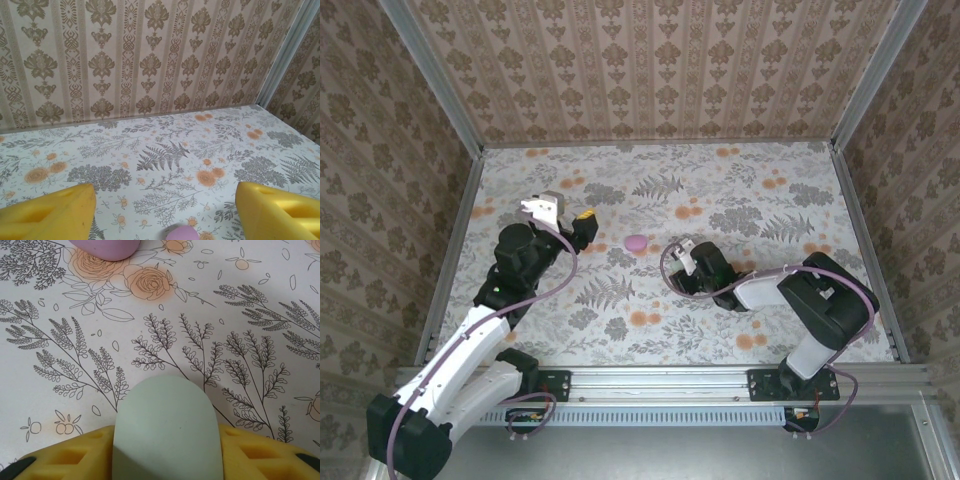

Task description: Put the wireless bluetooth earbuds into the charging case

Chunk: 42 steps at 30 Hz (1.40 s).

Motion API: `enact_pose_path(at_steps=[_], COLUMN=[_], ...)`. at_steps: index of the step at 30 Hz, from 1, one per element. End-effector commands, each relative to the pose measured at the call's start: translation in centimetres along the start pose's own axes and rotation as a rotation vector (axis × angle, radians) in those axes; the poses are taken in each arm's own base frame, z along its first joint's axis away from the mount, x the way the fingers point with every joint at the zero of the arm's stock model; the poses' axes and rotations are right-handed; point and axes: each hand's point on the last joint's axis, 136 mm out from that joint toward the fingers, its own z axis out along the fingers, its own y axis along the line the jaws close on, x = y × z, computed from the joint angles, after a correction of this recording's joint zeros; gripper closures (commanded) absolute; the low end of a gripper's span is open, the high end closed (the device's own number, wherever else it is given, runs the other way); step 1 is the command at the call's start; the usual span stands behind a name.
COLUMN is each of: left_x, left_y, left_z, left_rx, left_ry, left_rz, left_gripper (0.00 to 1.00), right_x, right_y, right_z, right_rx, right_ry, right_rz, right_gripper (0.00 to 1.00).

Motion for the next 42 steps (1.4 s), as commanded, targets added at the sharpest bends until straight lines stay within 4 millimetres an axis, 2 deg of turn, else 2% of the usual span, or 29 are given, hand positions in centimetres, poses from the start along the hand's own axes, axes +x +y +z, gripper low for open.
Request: enact_pose_path(at_steps=[1,6,9,14,18,24,32,33,36,42], left_x=[0.0,1.5,3.2,4.7,4.5,4.6,5.7,5.8,5.6,6.1], left_y=[-0.1,0.1,0.4,-2.3,-4.8,-8.0,-10.7,-12.1,-13.4,-14.5], left_z=[0.0,1.0,2.1,4.1,5.0,5.1,5.1,4.8,4.6,4.3], left_rx=[0.011,0.007,0.018,0.186,0.343,0.554,0.679,0.721,0.775,0.803], left_ry=[0.001,0.080,0.208,0.356,0.416,0.502,0.617,0.631,0.631,0.686], left_rz=[-0.006,-0.082,-0.175,-0.279,-0.328,-0.389,-0.462,-0.459,-0.464,-0.451], left_gripper=[0.25,0.24,0.24,0.25,0.24,0.23,0.22,0.22,0.22,0.23], right_x=[3.2,0.6,-2.7,-7.7,-10.0,-12.7,-15.7,-16.0,-16.6,-17.7], right_y=[1.7,2.7,3.2,4.0,4.5,4.9,5.0,5.0,5.0,4.9], right_z=[0.0,-1.2,-2.9,-6.4,-8.5,-10.9,-12.9,-13.1,-13.3,-13.7], right_rx=[-0.064,-0.126,-0.156,-0.195,-0.218,-0.223,-0.216,-0.218,-0.217,-0.208], right_ry=[0.092,0.009,-0.091,-0.221,-0.289,-0.386,-0.477,-0.483,-0.500,-0.534], right_rz=[-0.016,-0.050,-0.082,-0.197,-0.267,-0.332,-0.353,-0.354,-0.355,-0.345], right_gripper=[0.55,0.58,0.58,0.58,0.58,0.58,0.58,0.58,0.58,0.58])
